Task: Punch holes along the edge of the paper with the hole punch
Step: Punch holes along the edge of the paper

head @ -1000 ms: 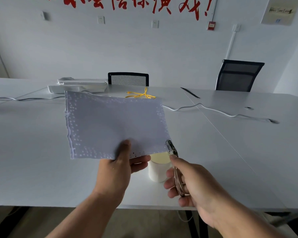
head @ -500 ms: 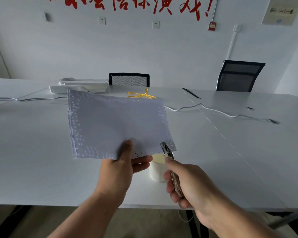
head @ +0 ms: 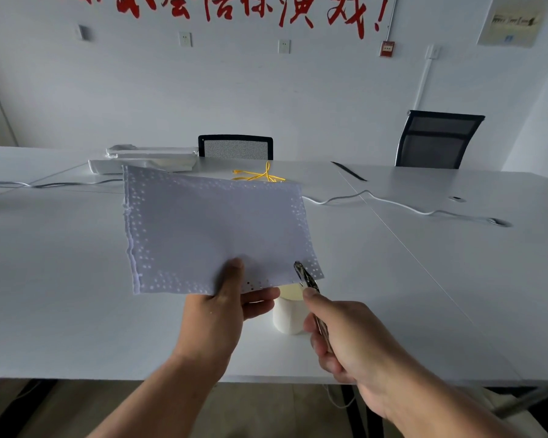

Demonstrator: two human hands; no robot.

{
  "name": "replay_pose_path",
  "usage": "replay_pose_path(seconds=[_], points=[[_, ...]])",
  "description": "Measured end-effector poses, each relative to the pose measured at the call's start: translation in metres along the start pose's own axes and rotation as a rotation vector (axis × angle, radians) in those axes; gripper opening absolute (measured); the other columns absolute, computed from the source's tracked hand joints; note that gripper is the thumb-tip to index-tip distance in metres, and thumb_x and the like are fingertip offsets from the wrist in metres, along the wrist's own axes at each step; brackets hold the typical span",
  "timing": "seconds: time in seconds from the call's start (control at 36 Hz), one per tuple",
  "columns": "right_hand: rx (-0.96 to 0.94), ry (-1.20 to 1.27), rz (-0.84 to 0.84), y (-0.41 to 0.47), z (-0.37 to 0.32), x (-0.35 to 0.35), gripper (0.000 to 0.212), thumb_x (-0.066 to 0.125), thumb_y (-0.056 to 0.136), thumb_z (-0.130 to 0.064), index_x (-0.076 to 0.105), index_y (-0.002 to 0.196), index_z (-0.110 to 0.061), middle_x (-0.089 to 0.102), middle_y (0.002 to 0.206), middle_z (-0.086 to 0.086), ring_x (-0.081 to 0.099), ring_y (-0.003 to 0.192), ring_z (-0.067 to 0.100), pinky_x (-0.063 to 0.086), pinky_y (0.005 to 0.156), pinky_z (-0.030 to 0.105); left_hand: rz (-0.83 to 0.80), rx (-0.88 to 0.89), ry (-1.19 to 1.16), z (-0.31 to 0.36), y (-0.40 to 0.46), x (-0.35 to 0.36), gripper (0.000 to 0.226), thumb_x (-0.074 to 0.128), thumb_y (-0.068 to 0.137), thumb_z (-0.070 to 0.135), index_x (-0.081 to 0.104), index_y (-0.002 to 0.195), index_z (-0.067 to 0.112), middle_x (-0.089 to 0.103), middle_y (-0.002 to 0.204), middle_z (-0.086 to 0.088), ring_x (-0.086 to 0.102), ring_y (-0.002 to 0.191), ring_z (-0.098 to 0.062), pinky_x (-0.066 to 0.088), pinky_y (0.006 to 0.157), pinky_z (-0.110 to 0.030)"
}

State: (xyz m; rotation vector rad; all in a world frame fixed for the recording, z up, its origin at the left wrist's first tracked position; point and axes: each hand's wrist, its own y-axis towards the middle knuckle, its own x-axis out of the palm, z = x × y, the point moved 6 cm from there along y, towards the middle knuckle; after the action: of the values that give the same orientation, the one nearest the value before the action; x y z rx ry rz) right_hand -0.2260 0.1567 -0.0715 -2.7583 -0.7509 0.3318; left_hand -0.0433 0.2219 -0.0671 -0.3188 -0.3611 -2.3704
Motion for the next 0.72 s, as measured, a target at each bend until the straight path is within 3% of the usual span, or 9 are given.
replay_pose_path(seconds=[0.25, 0.47, 0.72], points=[[0.011, -0.010, 0.002, 0.000, 0.001, 0.000, 0.049, 0.057, 0.097, -0.053, 0.061, 0.073, -0.011, 0.046, 0.053, 0.005, 0.031, 0.033, 0.014, 0.022, 0.034, 0.015, -0.001, -0.002, 0.002, -0.005, 0.002, -0.001, 0.025, 0.046, 0.113, 0.018, 0.070, 0.111, 0.010, 0.084, 0.085, -0.012, 0.082, 0.074, -0.034, 0.066, 0.060, -0.035], [0.037, 0.019, -0.005, -0.002, -0.001, -0.006, 0.052, 0.059, 0.093, -0.058, 0.073, 0.091, -0.008, 0.071, 0.064, 0.006, 0.059, 0.048, 0.016, 0.032, 0.041, 0.023, -0.001, 0.007, 0.009, -0.008, 0.006, -0.002, 0.026, 0.046, 0.112, 0.020, 0.071, 0.111, 0.012, 0.084, 0.088, -0.011, 0.082, 0.076, -0.035, 0.066, 0.062, -0.036], [0.022, 0.037, 0.071, -0.001, 0.001, -0.022, 0.041, 0.055, 0.093, -0.040, 0.074, 0.088, -0.005, 0.071, 0.062, 0.009, 0.058, 0.047, 0.019, 0.032, 0.041, 0.025, 0.027, 0.017, -0.011, -0.008, 0.009, -0.008, 0.024, 0.050, 0.112, 0.020, 0.070, 0.114, 0.008, 0.084, 0.089, -0.012, 0.082, 0.074, -0.035, 0.066, 0.061, -0.035]])
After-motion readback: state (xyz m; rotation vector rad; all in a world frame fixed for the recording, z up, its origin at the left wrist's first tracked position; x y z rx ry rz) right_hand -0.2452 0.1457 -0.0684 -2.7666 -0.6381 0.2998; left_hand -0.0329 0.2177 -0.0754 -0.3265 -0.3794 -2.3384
